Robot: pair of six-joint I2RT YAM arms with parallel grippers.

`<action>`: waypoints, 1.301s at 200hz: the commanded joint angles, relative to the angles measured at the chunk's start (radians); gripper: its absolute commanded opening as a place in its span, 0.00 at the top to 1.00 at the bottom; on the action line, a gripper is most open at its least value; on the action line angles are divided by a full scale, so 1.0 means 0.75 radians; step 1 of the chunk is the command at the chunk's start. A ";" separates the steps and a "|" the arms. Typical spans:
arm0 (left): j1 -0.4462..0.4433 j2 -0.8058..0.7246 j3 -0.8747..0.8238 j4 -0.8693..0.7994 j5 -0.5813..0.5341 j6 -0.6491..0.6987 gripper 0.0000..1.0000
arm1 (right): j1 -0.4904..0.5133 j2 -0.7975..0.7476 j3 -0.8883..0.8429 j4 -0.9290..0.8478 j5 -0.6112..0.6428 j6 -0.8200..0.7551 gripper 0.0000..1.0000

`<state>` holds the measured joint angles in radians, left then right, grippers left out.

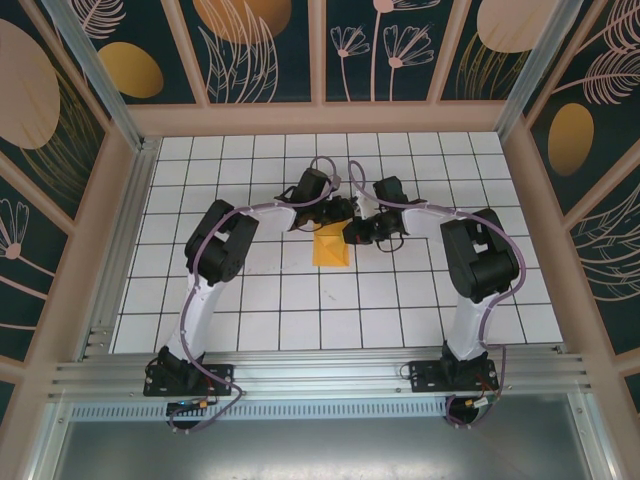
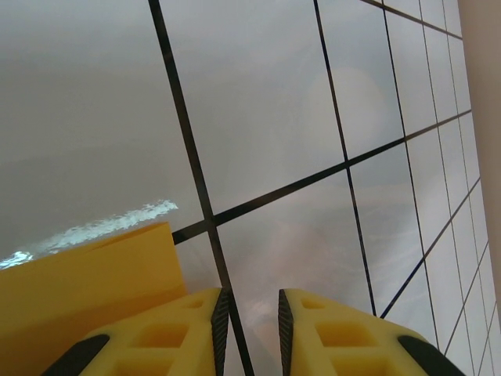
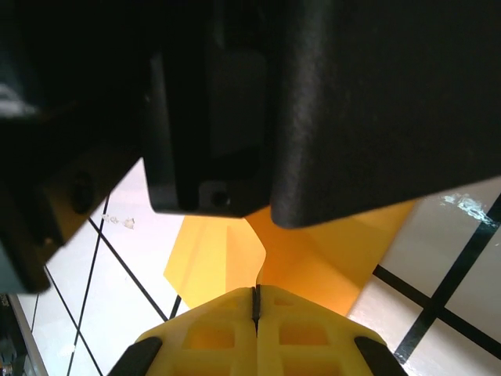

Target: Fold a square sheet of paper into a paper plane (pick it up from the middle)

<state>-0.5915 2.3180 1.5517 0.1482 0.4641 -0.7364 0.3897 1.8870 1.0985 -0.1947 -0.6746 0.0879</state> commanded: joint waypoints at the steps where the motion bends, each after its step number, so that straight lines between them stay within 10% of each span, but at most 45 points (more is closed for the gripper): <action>1: -0.009 0.012 0.042 -0.049 0.023 0.055 0.72 | -0.016 0.009 0.020 0.021 -0.008 -0.023 1.00; 260: 0.005 -0.206 -0.268 -0.077 -0.237 0.060 0.78 | -0.073 0.210 0.219 -0.168 -0.178 -0.206 1.00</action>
<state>-0.5888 2.1269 1.3277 0.1036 0.3031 -0.7033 0.3401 2.0190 1.2224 -0.2855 -0.7906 -0.0280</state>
